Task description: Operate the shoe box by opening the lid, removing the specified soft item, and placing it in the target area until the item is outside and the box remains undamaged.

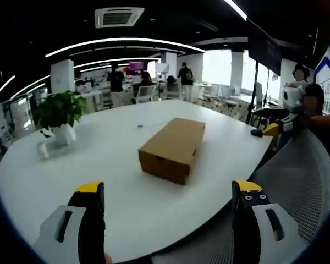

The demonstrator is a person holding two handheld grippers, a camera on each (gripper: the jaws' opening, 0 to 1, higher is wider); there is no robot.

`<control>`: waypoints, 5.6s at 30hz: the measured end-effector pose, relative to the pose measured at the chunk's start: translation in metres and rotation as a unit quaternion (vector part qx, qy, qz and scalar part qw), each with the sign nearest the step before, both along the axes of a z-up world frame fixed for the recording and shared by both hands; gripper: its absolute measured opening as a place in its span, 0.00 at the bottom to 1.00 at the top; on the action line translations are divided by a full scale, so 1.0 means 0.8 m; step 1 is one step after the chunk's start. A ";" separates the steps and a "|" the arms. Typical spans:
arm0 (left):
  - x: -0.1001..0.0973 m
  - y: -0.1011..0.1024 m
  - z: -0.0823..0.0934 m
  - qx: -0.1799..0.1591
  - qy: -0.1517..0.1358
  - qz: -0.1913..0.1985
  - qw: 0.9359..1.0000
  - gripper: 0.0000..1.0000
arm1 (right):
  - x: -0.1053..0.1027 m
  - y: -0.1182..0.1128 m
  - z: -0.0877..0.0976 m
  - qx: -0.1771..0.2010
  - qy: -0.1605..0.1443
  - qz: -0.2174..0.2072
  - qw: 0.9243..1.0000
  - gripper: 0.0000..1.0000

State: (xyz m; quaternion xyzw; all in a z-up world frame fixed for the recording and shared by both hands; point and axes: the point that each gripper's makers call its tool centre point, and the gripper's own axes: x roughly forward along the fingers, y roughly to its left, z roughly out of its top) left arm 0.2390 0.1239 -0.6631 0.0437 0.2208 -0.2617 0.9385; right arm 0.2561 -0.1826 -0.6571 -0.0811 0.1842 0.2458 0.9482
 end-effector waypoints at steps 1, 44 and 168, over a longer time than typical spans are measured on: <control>0.001 0.000 0.000 0.001 -0.001 0.001 1.000 0.99 | 0.000 0.000 0.000 0.000 0.000 0.000 1.000 0.99; 0.006 0.000 0.005 -0.009 -0.006 0.004 1.000 0.99 | 0.004 -0.003 0.009 0.025 -0.004 -0.014 1.000 0.99; 0.149 -0.142 -0.141 -0.023 0.162 0.050 0.985 0.81 | 0.251 -0.014 -0.136 -0.086 0.133 0.225 0.961 0.67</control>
